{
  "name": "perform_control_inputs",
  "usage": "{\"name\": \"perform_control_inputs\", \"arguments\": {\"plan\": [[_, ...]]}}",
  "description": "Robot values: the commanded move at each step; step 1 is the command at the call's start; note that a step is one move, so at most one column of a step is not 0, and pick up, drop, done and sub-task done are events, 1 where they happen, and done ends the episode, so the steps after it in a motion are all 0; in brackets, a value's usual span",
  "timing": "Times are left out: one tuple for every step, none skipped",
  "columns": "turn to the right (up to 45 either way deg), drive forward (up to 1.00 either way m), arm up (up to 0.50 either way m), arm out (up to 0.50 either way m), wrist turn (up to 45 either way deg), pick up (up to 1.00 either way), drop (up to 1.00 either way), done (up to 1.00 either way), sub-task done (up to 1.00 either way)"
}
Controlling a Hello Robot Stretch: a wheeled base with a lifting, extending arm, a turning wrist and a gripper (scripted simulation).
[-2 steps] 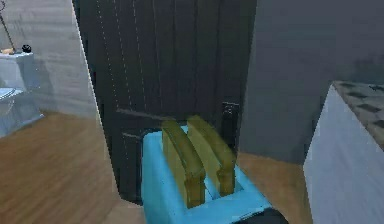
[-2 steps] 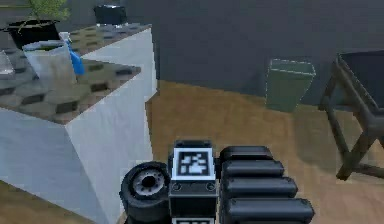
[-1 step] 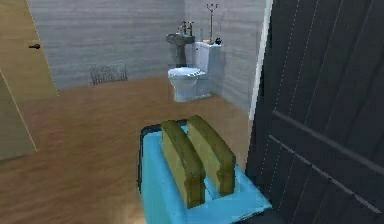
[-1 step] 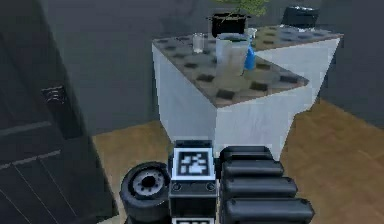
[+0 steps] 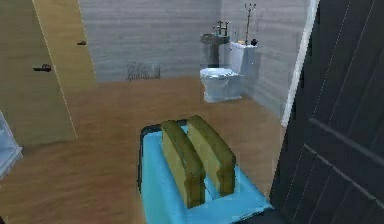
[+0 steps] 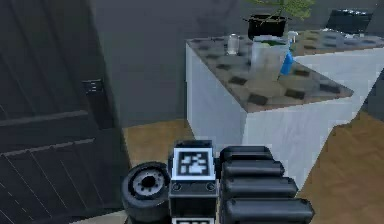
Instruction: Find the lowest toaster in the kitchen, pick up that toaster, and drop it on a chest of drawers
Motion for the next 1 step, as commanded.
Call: {"name": "perform_control_inputs", "arguments": {"plan": [[0.0, 1.00, 0.00, 0.00, 0.0, 0.00, 0.00, 0.00, 0.00]]}}
